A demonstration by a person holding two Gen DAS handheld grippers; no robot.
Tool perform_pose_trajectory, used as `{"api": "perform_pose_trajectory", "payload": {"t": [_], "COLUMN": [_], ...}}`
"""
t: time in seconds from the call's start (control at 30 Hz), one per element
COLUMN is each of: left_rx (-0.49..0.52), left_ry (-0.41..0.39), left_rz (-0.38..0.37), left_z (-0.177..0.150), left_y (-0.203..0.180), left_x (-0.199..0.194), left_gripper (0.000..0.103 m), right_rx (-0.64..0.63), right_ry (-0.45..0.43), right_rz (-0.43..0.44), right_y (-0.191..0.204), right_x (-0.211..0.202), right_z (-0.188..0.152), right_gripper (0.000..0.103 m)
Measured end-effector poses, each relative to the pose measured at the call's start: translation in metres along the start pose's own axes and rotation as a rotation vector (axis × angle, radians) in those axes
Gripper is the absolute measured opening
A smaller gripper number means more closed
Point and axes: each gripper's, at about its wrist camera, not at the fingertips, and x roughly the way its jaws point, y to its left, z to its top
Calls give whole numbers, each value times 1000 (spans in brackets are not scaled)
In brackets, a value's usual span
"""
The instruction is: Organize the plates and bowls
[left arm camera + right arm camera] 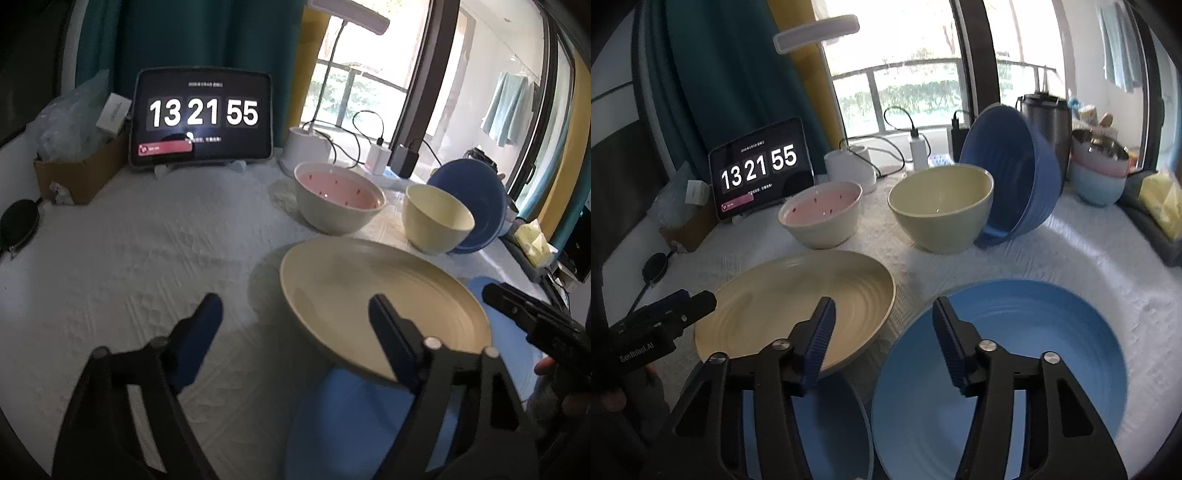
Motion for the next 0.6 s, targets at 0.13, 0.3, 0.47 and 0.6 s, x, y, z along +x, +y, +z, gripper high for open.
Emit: {"api": "perform_pose_trajectory", "payload": {"t": [0.13,0.3,0.47,0.6], "left_rx": [-8,8,31,29], "left_ry": [38,44,49,48], "left_rz": [-21,-46,-39,-38], "left_z": [-2,-4,-4,-4], "left_y": [1,-6,-11,-11], "left_x": [8,9,10,7], "left_gripper": [59,48,43,43], "right_rx": [19,36,40,32], "right_ry": [39,84,96,92], "right_rz": [23,53,67,57], "right_y": [0,1,6,8], "right_x": [9,18,21,19], "right_z": [0,-2,-3,-4], "right_gripper": [50,41,31,29]}}
